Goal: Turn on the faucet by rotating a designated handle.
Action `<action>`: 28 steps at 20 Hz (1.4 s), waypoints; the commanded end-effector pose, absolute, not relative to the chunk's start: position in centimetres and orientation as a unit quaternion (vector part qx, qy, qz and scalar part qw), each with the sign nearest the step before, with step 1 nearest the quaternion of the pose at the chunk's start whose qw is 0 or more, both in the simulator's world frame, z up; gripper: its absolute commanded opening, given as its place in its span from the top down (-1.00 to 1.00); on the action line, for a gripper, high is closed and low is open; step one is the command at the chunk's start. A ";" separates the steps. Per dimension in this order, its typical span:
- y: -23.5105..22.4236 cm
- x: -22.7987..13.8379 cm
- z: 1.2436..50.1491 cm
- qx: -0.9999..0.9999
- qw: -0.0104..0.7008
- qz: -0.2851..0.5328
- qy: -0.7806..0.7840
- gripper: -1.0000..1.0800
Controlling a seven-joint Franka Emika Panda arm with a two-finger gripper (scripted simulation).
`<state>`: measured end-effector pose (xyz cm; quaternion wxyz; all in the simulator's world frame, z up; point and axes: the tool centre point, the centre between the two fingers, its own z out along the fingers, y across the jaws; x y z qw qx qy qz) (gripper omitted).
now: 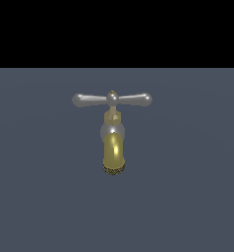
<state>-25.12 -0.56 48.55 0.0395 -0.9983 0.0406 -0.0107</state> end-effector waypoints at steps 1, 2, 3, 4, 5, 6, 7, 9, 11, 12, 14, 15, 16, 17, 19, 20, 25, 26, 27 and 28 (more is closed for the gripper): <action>-0.6 -25.1 48.6 -0.998 0.039 -0.011 0.041 1.00; -0.6 -25.1 48.5 -0.998 0.039 -0.011 0.040 1.00; -0.6 -25.1 48.5 -0.998 0.039 -0.011 0.039 1.00; -0.6 -25.1 48.5 -0.998 0.039 -0.011 0.038 1.00; -0.7 -25.1 48.4 -0.999 0.039 -0.011 0.036 1.00; -0.7 -25.1 48.3 -0.999 0.039 -0.011 0.033 1.00; -0.8 -25.1 48.2 -0.999 0.039 -0.011 0.030 1.00; -1.0 -25.0 47.9 -0.999 0.039 -0.010 0.021 1.00; -1.3 -24.9 47.5 -0.999 0.038 -0.010 0.011 1.00; -1.4 -24.9 47.3 -0.999 0.038 -0.010 0.004 1.00; -1.8 -24.8 46.8 -0.999 0.038 -0.010 -0.010 1.00; -2.0 -24.7 46.5 -0.999 0.037 -0.010 -0.018 1.00; -2.2 -24.6 46.2 -0.999 0.037 -0.010 -0.027 1.00; -2.4 -24.6 45.9 -0.999 0.037 -0.010 -0.037 1.00; -2.8 -24.4 45.2 -0.998 0.036 -0.009 -0.057 1.00; -3.1 -24.2 44.8 -0.997 0.036 -0.009 -0.068 1.00; -4.4 -23.5 42.7 -0.991 0.033 -0.008 -0.127 1.00; -4.7 -23.4 42.3 -0.990 0.033 -0.008 -0.139 1.00; -4.9 -23.2 41.9 -0.988 0.032 -0.008 -0.151 1.00; -5.2 -23.0 41.5 -0.986 0.032 -0.008 -0.163 1.00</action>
